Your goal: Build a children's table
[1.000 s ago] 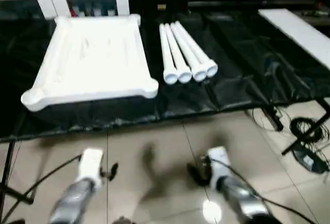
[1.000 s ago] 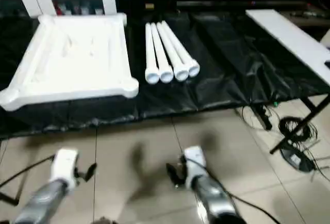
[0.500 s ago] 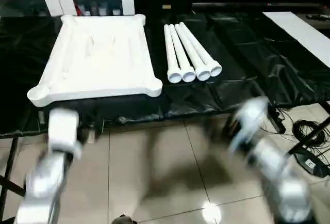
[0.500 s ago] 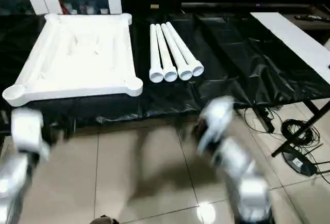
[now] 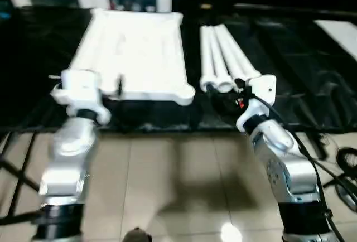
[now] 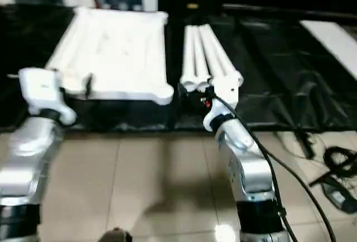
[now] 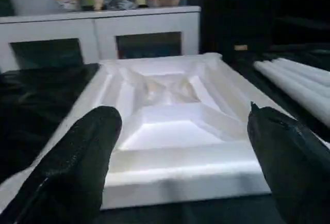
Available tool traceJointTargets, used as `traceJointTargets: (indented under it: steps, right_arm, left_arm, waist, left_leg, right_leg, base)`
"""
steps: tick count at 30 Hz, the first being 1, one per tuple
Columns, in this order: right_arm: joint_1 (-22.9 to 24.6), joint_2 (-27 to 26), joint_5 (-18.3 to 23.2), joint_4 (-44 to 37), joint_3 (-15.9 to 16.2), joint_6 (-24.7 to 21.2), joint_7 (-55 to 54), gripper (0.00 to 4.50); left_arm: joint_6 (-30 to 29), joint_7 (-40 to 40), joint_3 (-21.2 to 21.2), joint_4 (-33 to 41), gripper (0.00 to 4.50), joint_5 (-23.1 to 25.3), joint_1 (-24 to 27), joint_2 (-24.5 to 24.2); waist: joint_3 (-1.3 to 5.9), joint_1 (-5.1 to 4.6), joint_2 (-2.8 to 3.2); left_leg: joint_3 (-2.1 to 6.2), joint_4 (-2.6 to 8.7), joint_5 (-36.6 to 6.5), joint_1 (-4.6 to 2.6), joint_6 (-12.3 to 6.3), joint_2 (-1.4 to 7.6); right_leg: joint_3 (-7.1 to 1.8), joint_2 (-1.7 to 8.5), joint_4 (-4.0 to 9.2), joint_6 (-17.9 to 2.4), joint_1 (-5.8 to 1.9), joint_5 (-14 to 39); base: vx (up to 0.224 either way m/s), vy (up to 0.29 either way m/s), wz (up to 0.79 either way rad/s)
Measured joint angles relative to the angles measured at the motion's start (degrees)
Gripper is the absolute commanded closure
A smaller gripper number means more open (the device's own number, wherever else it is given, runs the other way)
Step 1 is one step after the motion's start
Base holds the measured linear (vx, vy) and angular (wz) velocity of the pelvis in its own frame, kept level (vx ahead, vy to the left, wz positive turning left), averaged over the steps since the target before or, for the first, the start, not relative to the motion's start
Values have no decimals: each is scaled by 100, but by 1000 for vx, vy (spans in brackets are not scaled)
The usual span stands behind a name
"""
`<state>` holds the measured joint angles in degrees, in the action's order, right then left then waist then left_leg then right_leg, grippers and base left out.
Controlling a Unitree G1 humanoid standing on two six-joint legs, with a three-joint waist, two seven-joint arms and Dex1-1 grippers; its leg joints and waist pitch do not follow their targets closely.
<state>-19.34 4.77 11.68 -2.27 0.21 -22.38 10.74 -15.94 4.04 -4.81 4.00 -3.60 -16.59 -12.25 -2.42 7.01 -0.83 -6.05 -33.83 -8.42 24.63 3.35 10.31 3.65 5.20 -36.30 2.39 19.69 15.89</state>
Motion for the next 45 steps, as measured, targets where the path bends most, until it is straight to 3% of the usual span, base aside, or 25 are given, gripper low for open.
traceJointTargets:
  steps: [3,8,10,12,15,17,19,21,23,25,26,27,28,29,30,31,33,35,36,37,39,41,43,44,45]
  right_arm:
    - [-90,-1,-64,56,3,-7,-130,0]
    - [-60,-16,-156,79,42,-9,-221,0]
    - [-15,2,-280,79,106,-4,-240,0]
    - [44,31,-417,81,268,2,-260,0]
    - [99,5,-507,250,379,77,-204,0]
    - [-15,-53,-535,421,446,81,-203,0]
    - [-194,-217,-497,493,600,71,-125,0]
    - [-272,-311,-350,405,685,70,9,0]
    - [-265,-279,-305,354,624,73,34,0]
    - [-178,-158,-323,393,460,64,-1,0]
    - [-179,-137,-334,435,337,63,-37,0]
    - [-179,-124,-334,449,293,63,-40,0]
    - [-180,-126,-336,464,270,63,-45,0]
    - [-201,-138,-339,463,267,69,-59,0]
    - [-219,-170,-343,479,269,76,-72,0]
    - [-241,-262,-347,502,332,75,-86,0]
    - [-316,-350,-336,505,522,77,-63,0]
    - [-315,-275,-337,504,473,96,-79,0]
    - [-309,-232,-343,505,437,112,-91,0]
    - [-311,-218,-347,504,390,133,-95,0]
    - [-194,-124,-367,540,264,151,-143,0]
    - [-183,-105,-410,541,122,154,-178,0]
    - [-215,-120,-410,506,127,171,-180,0]
    - [-235,-135,-409,508,147,180,-180,0]
    - [-230,-183,-410,531,165,179,-185,0]
  left_arm:
    - [2,-8,29,-301,8,47,-146,67]
    - [3,-14,27,-379,8,54,-206,94]
    - [-15,-13,21,-370,8,51,-201,95]
    - [-41,-12,20,-337,8,48,-200,100]
    - [-37,5,41,-267,8,9,-195,157]
    - [-25,-23,-52,-284,8,-1,-149,156]
    - [-15,-92,-176,-353,8,10,-81,122]
    - [-17,-142,-238,-413,8,55,-90,39]
    - [-9,-138,-197,-394,8,69,-145,72]
    - [-9,-107,51,-386,8,88,-163,279]
    - [-14,-94,147,-383,8,90,-162,296]
    - [-13,-83,146,-382,8,91,-190,288]
    - [-10,-67,140,-379,8,92,-215,263]
    - [-2,-55,117,-376,8,93,-229,224]
    - [2,-50,89,-378,8,94,-221,160]
    - [-1,-50,6,-390,8,98,-179,94]
    - [-15,-62,-157,-471,8,107,-175,7]
    - [-14,-53,-148,-470,8,101,-242,35]
    - [-12,-49,-138,-469,8,98,-281,56]
    - [-10,-45,-106,-472,8,97,-310,77]
    - [-11,-4,82,-510,8,87,-319,229]
    - [-9,32,136,-512,8,77,-341,212]
    - [-3,45,110,-512,8,79,-402,170]
    - [20,73,108,-512,8,81,-419,145]
    - [20,78,70,-527,8,84,-397,104]
  waist:
    - [-7,-52,11]
    - [-64,-111,29]
    - [-67,-153,33]
    - [-71,-189,5]
    - [-55,-280,47]
    - [-57,-287,53]
    - [-62,-315,15]
    - [-54,-336,-41]
    - [-71,-360,-230]
    - [-92,-208,-205]
    - [-87,-155,-176]
    - [-74,-131,-155]
    - [-49,-103,-99]
    - [10,-62,60]
    - [22,-60,139]
    - [17,-91,117]
    - [41,-139,56]
    - [50,-217,-23]
    - [46,-259,-125]
    - [33,-304,-264]
    - [-5,-257,-259]
    - [-21,-226,-197]
    - [-30,-196,-33]
    - [-53,-180,139]
    - [-75,-212,183]
  left_leg:
    - [-116,44,15,-60,58,77]
    - [-203,209,8,-384,59,81]
    - [-199,238,8,-432,59,108]
    - [-194,239,8,-386,54,110]
    - [27,199,-15,-247,6,58]
    - [76,183,-20,-227,-65,0]
    - [65,187,-86,-332,-124,-74]
    - [62,96,-229,-463,-127,-156]
    - [-47,21,-364,-635,-86,-274]
    - [-150,-216,-611,-667,-469,-206]
    - [-96,-497,-682,-539,-587,-240]
    - [-68,-618,-679,-440,-584,-257]
    - [-46,-545,-676,-360,-581,-242]
    - [-46,-163,-607,-319,-526,-153]
    - [43,-188,-415,-346,-149,-78]
    - [89,-206,-473,-364,-160,-144]
    - [233,-216,-576,-429,-216,-262]
    - [230,-183,-643,-524,-228,-372]
    - [142,-175,-682,-575,-214,-428]
    - [52,-196,-738,-639,-180,-518]
    - [28,-538,-929,-643,-534,-541]
    - [100,-840,-890,-526,-456,-542]
    - [105,-622,-820,-392,-328,-441]
    - [96,-427,-575,-388,-156,-274]
    - [86,-430,-629,-468,-170,-244]
  right_leg:
    - [-16,4,7,7,-21,-45]
    - [-22,15,196,50,-238,-27]
    - [13,11,294,50,-301,-27]
    - [46,17,366,54,-396,-36]
    - [420,64,659,115,-597,-93]
    - [549,97,753,112,-740,-103]
    - [299,67,359,-285,-580,122]
    - [136,-20,-263,-367,-237,217]
    - [-96,-28,-217,-161,-44,53]
    - [-191,-96,-143,-180,-211,162]
    - [-206,-121,-28,-194,-296,154]
    - [-211,-150,49,-224,-350,136]
    - [-190,-212,140,-234,-421,135]
    - [-68,-337,197,-239,-487,175]
    - [6,-392,156,-215,-501,229]
    - [56,-350,-24,-239,-416,284]
    - [40,-275,-718,-134,35,341]
    - [-4,-190,-731,94,458,218]
    - [-79,-126,-485,35,563,94]
    - [-182,-36,-204,-192,538,-302]
    - [-256,-105,-208,-288,362,-247]
    - [-239,-202,-58,-324,147,-244]
    - [-94,-279,-3,-357,-15,-216]
    - [35,-361,33,-336,-125,-188]
    - [79,-363,66,-320,-164,-147]
  base:
    - [-76,-18,-2]
    - [-50,7,-6]
    - [0,0,0]
    - [28,24,4]
    - [76,38,35]
    - [147,8,63]
    - [214,-56,46]
    - [168,-78,11]
    - [148,-97,14]
    - [132,-99,20]
    - [157,-61,5]
    - [173,-25,5]
    - [173,-25,5]
    - [189,17,11]
    - [225,35,-3]
    - [225,35,-3]
    - [177,-6,-15]
    - [122,-16,-17]
    - [113,-52,-2]
    - [113,-52,-2]
    - [111,-77,2]
    - [98,-51,-7]
    - [86,16,-3]
    - [105,81,-1]
    - [153,116,-2]
